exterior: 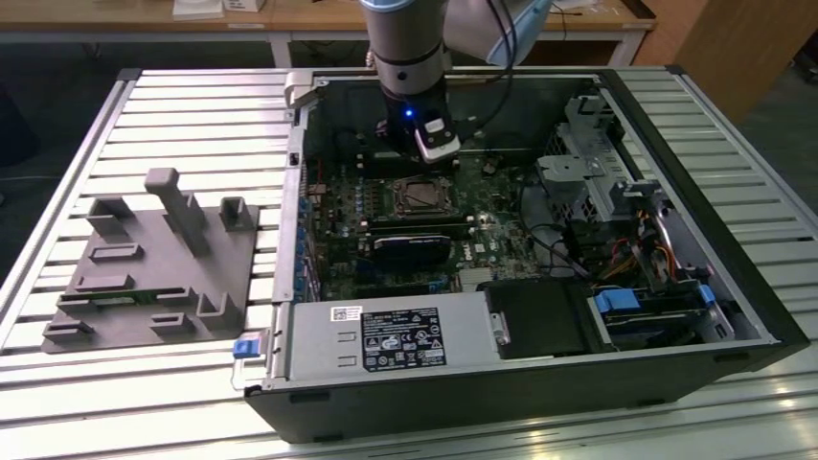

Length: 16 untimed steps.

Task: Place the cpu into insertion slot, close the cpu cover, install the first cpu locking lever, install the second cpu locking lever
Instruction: 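Install the first cpu locking lever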

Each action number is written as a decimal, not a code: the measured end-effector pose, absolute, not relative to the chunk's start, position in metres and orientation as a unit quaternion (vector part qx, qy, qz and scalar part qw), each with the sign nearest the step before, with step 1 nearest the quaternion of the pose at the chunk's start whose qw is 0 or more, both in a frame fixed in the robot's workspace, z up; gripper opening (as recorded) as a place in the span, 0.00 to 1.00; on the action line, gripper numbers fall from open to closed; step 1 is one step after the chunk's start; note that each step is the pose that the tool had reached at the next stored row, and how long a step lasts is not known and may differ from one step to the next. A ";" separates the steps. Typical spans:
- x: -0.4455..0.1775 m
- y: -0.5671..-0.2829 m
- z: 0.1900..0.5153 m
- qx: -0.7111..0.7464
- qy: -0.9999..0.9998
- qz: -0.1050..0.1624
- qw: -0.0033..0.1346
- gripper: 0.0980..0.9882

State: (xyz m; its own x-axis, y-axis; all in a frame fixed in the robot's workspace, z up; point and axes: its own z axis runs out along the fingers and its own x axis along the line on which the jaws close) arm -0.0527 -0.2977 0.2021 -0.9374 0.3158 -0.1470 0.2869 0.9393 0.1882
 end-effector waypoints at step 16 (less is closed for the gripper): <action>-0.053 -0.299 0.194 0.172 0.978 0.078 0.090 0.01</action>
